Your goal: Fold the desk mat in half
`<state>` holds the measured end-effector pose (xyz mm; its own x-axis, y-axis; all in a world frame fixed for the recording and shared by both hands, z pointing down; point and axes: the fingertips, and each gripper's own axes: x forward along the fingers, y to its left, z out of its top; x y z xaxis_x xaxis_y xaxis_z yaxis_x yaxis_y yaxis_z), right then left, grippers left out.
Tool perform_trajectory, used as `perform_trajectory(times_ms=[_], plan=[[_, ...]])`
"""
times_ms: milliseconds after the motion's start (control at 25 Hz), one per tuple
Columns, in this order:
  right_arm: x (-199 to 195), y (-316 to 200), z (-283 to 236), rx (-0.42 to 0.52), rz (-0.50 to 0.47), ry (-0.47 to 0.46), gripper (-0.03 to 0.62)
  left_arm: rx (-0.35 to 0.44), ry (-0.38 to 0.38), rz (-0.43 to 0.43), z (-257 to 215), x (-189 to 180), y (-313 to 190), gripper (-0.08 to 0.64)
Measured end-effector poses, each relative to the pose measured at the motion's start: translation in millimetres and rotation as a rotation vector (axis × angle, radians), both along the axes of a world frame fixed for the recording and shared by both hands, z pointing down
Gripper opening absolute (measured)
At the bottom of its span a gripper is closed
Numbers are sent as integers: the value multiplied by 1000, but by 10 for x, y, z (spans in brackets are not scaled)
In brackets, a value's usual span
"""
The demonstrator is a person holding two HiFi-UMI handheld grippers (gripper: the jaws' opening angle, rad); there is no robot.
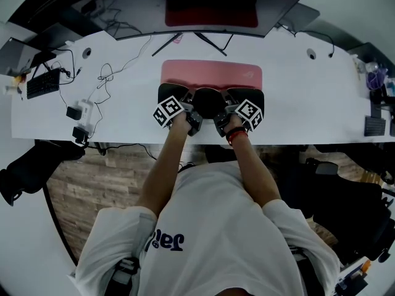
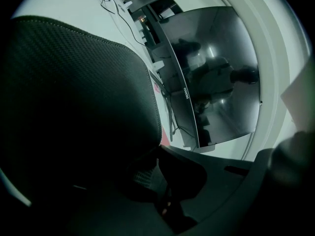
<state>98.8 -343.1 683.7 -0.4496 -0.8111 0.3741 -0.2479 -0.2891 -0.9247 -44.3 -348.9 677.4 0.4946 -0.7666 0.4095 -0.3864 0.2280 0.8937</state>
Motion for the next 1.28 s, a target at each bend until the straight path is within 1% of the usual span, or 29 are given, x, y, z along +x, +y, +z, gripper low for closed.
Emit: perform_trajectory(times_ms=[760,1280], plan=[[42,-426,-21,12,-3,-13,29,23,2,-12,-30,41,-423,32],[48,-731,-7,17,-6,-18,29,34,27,-34,0,39,-723,32]])
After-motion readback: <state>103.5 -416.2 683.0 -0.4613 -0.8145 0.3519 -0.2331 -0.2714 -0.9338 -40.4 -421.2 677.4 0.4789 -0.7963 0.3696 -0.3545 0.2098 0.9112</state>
